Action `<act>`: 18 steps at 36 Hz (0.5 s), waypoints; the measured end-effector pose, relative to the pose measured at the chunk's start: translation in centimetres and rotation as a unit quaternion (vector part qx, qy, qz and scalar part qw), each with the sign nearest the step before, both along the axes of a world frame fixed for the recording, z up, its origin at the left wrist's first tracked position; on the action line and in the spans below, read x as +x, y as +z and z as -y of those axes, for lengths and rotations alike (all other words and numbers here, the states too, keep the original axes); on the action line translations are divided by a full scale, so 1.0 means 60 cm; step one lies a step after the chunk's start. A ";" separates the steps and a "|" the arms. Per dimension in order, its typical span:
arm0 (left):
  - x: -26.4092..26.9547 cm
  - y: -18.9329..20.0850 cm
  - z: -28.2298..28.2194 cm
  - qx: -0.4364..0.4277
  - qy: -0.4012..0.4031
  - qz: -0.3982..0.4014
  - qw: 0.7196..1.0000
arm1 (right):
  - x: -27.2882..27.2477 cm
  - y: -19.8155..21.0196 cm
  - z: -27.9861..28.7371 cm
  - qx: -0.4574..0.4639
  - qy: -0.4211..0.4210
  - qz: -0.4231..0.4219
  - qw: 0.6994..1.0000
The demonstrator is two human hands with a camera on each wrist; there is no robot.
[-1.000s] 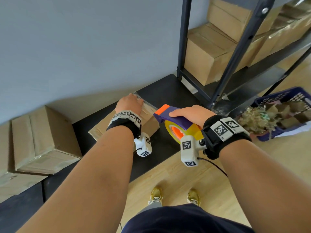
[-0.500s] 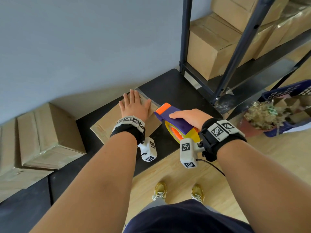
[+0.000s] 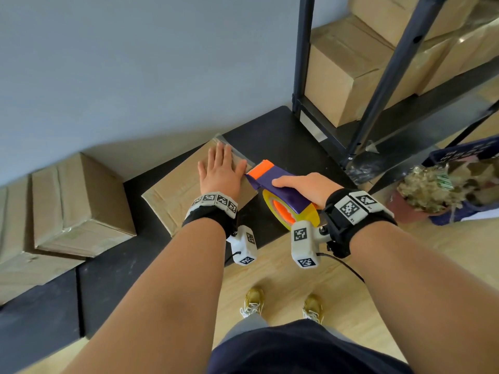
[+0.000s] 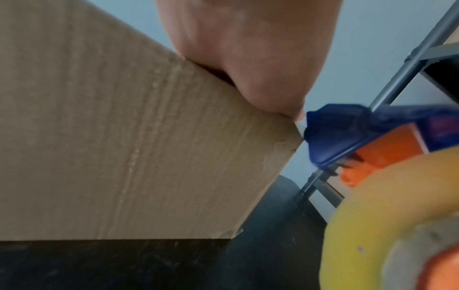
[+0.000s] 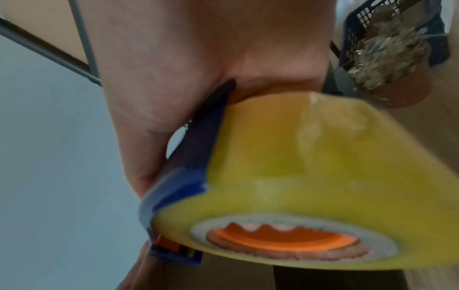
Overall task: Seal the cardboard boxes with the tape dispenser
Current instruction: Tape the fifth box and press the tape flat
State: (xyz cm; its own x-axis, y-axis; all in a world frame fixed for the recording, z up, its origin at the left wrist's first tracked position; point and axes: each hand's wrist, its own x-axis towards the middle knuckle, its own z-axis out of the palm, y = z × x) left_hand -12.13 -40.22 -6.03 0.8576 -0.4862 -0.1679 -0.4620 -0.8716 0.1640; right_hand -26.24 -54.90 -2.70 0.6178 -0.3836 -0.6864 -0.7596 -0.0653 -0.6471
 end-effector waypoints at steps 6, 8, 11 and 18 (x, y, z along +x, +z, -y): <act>0.000 -0.005 0.006 0.009 0.012 -0.008 1.000 | -0.020 -0.002 0.015 0.018 0.002 0.018 1.000; 0.001 -0.005 0.009 0.016 0.012 -0.004 1.000 | -0.025 -0.005 0.018 0.019 0.003 0.022 1.000; 0.000 -0.005 0.011 0.018 0.014 -0.003 1.000 | -0.032 -0.009 0.023 0.025 0.008 0.028 0.999; -0.006 -0.007 0.008 -0.003 0.035 -0.018 0.999 | -0.044 -0.019 0.030 0.014 0.019 0.010 1.000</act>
State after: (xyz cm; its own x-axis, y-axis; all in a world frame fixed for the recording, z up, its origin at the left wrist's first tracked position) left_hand -12.47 -40.70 -6.45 0.8834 -0.4259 -0.1954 -0.3933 -0.9006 0.1849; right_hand -28.90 -56.67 -3.86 0.6450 -0.3405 -0.6841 -0.7441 -0.0759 -0.6637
